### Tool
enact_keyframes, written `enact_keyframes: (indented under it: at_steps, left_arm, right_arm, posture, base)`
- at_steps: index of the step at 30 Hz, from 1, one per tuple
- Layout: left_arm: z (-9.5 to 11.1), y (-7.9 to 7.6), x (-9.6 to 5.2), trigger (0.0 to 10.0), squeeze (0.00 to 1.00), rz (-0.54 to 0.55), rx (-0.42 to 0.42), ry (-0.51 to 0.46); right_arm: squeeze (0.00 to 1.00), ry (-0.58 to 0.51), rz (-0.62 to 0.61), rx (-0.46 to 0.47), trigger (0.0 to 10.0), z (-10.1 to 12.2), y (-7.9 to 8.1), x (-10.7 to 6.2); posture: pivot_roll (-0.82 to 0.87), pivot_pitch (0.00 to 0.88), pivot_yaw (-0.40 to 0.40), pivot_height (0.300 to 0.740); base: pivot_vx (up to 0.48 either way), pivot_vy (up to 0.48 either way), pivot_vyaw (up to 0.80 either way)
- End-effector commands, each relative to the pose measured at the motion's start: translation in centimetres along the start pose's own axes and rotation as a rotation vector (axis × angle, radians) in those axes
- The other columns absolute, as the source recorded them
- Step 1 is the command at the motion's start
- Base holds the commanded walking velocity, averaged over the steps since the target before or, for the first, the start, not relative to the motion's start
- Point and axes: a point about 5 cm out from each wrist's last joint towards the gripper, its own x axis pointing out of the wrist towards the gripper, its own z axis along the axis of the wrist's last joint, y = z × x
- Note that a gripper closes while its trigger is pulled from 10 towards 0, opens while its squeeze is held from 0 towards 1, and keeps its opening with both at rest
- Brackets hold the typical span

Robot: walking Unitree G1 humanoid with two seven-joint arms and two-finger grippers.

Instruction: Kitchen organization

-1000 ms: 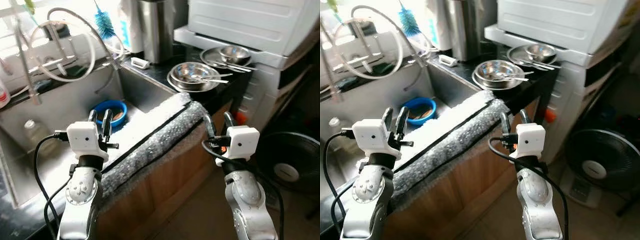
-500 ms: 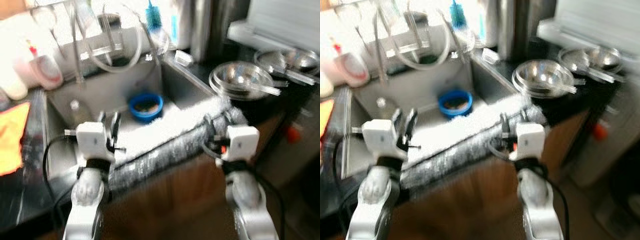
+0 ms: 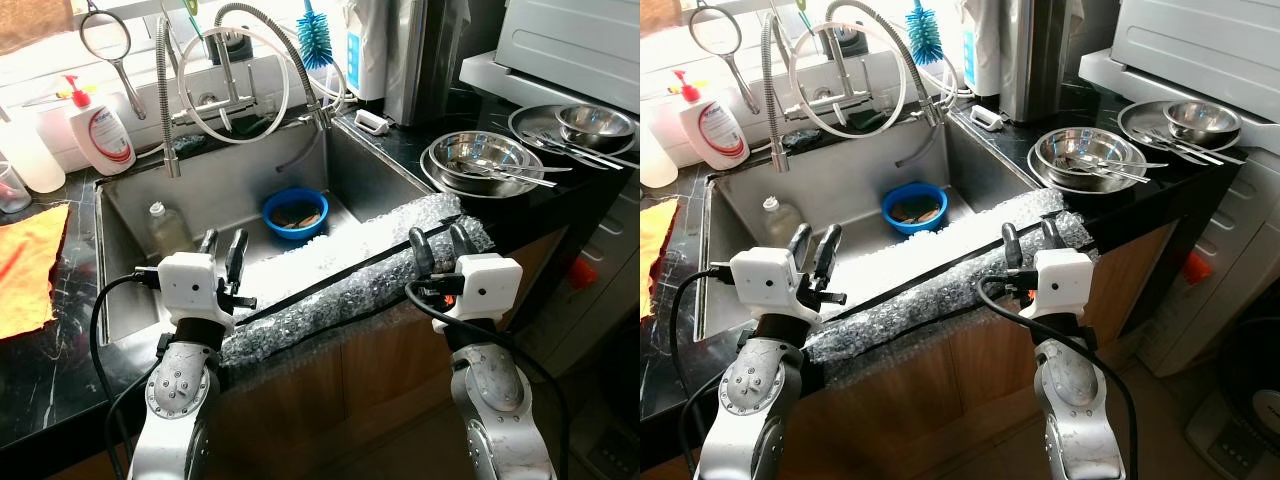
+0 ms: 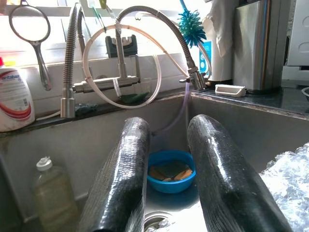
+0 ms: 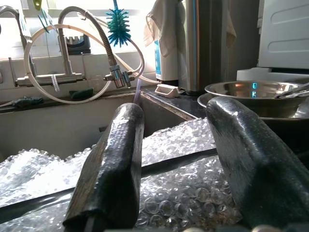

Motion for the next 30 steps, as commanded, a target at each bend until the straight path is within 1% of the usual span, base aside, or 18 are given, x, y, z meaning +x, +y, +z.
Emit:
enact_keyframes:
  at_steps: [1,3,5,10,12,21,26,28,30]
  left_arm:
    - [-0.1,0.2,0.0,10.0,0.0,0.0,0.012,0.0]
    - [-0.2,0.3,-0.1,10.0,0.0,0.007,0.012,0.001]
    - [-0.3,0.3,-0.2,10.0,0.0,0.019,0.012,0.005]
    - [-0.3,0.4,-0.1,10.0,0.0,0.027,0.011,0.005]
    - [-0.3,0.4,0.0,10.0,0.0,0.027,0.013,0.004]
    - [-0.2,0.6,0.0,10.0,0.0,0.036,0.019,-0.001]
    - [-0.2,0.6,0.0,10.0,0.0,0.041,0.019,-0.003]
    - [-0.2,0.6,0.0,10.0,0.0,0.042,0.017,-0.003]
    - [-0.2,0.6,0.0,10.0,0.0,0.042,0.016,-0.003]
  right_arm:
    - [0.0,-0.041,0.011,-0.012,10.0,0.9,0.3,0.4]
    - [0.0,-0.052,0.006,-0.028,10.0,1.1,0.2,0.4]
    - [0.0,-0.062,-0.027,-0.057,10.0,1.4,-0.3,0.4]
    - [0.0,-0.113,-0.055,-0.066,10.0,2.7,-0.9,0.9]
    - [0.0,-0.099,-0.056,-0.073,10.0,2.3,-1.1,0.9]
    - [0.0,-0.085,-0.031,-0.063,10.0,2.0,-0.5,0.7]
    - [0.0,-0.075,-0.037,-0.064,10.0,2.0,-0.5,1.0]
    - [0.0,-0.074,-0.039,-0.049,10.0,2.0,-0.6,1.0]
    - [0.0,-0.078,-0.033,-0.053,10.0,2.0,-0.5,1.0]
  posture:
    - [-0.22,0.0,0.091,0.74]
    - [-0.22,0.0,0.086,0.74]
    - [-0.22,0.0,0.084,0.74]
    - [-0.22,0.0,0.084,0.74]
    - [-0.22,0.0,0.083,0.74]
    - [-0.22,0.0,0.083,0.74]
    - [-0.22,0.0,0.081,0.74]
    - [-0.22,0.0,0.081,0.74]
    - [-0.22,0.0,0.081,0.74]
  base:
    - [0.0,0.0,0.0]
    - [0.0,0.0,0.0]
    - [0.0,0.0,0.0]
    - [0.0,0.0,0.0]
    - [0.0,0.0,0.0]
    - [0.0,0.0,0.0]
    - [0.0,0.0,0.0]
    - [0.0,0.0,-0.8]
    - [0.0,0.0,-0.8]
